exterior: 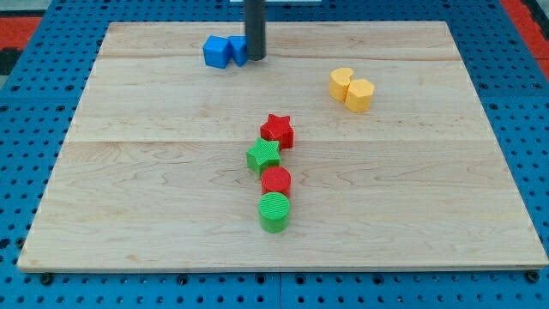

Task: Point your arm at the center

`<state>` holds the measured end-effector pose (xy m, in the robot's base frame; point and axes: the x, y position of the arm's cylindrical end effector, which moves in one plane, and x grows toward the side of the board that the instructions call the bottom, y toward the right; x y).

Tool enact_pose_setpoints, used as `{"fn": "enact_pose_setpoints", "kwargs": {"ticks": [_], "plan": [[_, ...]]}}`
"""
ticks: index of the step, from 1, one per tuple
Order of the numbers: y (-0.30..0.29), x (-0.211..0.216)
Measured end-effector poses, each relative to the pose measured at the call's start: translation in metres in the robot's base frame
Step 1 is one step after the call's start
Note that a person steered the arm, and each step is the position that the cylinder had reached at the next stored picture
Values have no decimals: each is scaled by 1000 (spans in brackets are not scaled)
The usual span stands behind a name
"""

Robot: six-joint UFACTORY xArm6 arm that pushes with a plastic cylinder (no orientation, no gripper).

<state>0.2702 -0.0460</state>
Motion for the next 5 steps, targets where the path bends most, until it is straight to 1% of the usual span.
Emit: {"fn": "enact_pose_setpoints", "kwargs": {"ticks": [1,2,3,4,5], "plan": [[-22,1],[13,15],[14,53],[-22,68],[-58,68]]}}
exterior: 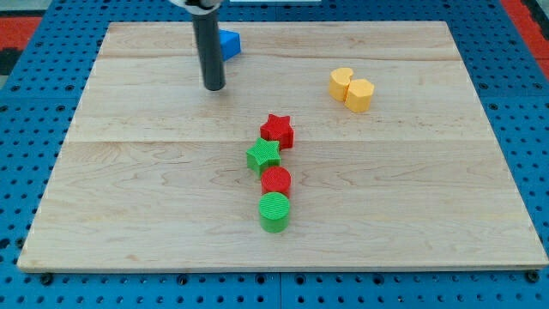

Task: Point your arm at the center

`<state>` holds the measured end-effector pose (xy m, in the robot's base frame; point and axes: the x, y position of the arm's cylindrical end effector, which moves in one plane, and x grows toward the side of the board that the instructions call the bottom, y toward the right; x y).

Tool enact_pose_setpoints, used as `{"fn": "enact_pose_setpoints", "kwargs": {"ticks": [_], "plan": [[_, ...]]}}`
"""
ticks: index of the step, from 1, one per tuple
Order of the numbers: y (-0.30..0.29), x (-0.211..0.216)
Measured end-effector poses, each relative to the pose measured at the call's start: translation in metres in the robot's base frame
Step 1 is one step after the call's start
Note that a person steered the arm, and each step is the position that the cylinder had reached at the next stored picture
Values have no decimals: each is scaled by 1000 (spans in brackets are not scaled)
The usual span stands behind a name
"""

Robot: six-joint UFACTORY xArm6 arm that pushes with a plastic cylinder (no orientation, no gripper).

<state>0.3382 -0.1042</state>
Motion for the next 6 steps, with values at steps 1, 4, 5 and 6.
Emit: {"fn": "enact_pose_setpoints", "kwargs": {"ticks": [1,4,5,6], "plan": [[-3,0],[77,45],[150,49],[162,90]]}}
